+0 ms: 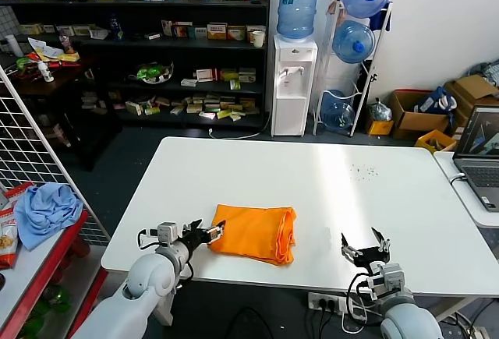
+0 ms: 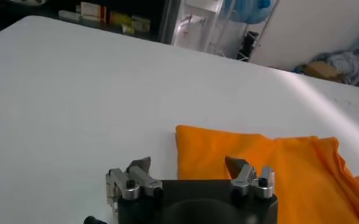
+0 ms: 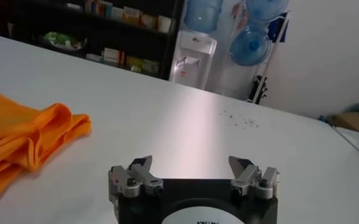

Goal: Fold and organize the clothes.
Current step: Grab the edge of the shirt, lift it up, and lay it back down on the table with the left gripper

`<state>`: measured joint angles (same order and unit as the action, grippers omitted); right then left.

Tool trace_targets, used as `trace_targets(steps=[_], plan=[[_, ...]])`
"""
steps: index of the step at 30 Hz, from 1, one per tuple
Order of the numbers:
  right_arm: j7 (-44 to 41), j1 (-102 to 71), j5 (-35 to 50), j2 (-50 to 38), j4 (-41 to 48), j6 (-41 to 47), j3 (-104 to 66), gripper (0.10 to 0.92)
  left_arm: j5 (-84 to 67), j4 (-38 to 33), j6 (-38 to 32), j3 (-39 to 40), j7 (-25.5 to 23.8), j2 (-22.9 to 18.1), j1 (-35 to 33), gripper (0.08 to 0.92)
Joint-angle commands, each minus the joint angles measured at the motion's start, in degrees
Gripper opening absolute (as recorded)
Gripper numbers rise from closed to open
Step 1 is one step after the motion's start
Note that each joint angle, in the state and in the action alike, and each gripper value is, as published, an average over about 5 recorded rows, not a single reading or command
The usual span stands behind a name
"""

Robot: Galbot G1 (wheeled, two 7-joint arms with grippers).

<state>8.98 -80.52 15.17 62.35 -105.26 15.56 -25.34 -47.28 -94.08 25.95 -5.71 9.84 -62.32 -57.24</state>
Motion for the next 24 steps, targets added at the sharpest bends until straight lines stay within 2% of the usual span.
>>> trace_targets(steps=[1, 6, 13, 24], plan=[[-0.22, -0.10, 0.04, -0.08, 0.01, -0.03, -0.07, 0.823, -4.31, 3.78, 2.77, -0.73, -2.92, 0.30, 1.61, 0.823], [-0.21, -0.13, 0.10, -0.19, -0.09, -0.01, -0.12, 0.823, -2.97, 5.26, 2.83, -0.16, -4.00, -0.49, 2.38, 0.823], [-0.15, 0.18, 0.25, -0.23, -0.21, 0.11, -0.03, 0.823, -2.84, 3.74, 3.05, 0.23, -4.49, -0.89, 2.09, 0.803], [-0.03, 0.18, 0.20, -0.09, -0.45, 0.20, 0.14, 0.823, -2.01, 2.91, 2.25, 0.28, -5.40, -1.30, 0.97, 0.499]])
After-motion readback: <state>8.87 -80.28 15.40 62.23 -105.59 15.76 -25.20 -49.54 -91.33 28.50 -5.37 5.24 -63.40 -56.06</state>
